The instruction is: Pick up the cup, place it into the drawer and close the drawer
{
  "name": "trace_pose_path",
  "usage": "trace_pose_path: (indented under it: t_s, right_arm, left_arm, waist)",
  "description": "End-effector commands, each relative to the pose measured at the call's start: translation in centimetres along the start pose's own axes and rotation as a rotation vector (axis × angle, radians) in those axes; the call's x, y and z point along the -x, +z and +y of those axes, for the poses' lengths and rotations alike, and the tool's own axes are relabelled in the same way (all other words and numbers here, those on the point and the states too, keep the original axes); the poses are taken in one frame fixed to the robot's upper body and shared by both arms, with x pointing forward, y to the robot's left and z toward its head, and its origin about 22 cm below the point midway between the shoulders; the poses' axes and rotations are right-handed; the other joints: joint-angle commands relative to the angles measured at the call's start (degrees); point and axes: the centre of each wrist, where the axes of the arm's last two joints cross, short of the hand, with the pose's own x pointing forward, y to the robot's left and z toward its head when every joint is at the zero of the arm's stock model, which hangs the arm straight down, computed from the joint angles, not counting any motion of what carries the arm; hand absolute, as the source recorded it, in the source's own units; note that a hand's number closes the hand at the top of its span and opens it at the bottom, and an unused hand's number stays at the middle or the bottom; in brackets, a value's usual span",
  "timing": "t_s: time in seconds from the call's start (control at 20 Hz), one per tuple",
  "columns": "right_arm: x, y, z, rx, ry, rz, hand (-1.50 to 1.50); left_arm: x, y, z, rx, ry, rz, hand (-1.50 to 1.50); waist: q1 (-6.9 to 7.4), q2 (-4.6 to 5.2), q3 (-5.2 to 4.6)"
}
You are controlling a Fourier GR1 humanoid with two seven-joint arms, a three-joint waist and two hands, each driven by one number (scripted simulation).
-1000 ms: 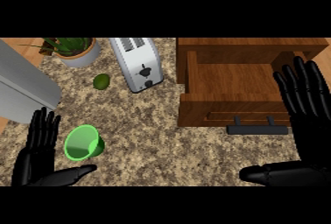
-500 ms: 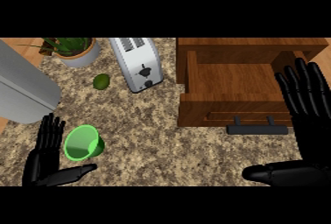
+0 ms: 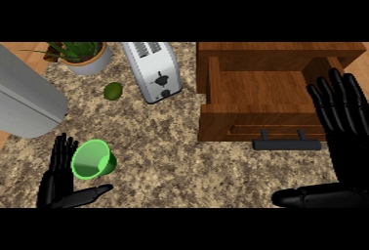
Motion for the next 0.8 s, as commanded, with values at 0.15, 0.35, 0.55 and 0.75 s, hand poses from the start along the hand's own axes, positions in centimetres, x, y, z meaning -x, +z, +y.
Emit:
trace_pose_path:
  t_s: [0.15,0.35,0.55,0.75]
  right_arm:
    - [-0.3,-1.1,0.3,-0.013,-0.014,0.025,-1.50]
    - [0.6,0.7,-0.2,-0.013,-0.014,0.001,-1.50]
    - [-0.3,1.2,-0.9,-0.001,0.004,-0.013,-1.50]
    - [-1.0,-0.6,0.8,-0.002,0.003,-0.012,-1.50]
  left_arm:
    - [2.9,-0.3,1.2,-0.029,-0.009,-0.007,-1.50]
    - [4.0,-1.6,2.4,-0.029,-0.006,0.019,-1.50]
    - [4.0,0.5,0.5,0.001,-0.015,0.008,-1.50]
    - [3.3,-3.7,2.5,0.014,-0.003,0.015,-1.50]
  waist:
    - [0.02,0.03,0.00]
    - [-0.18,0.03,0.00]
    - [-0.05,-0.02,0.02]
    - [-0.15,0.02,0.00]
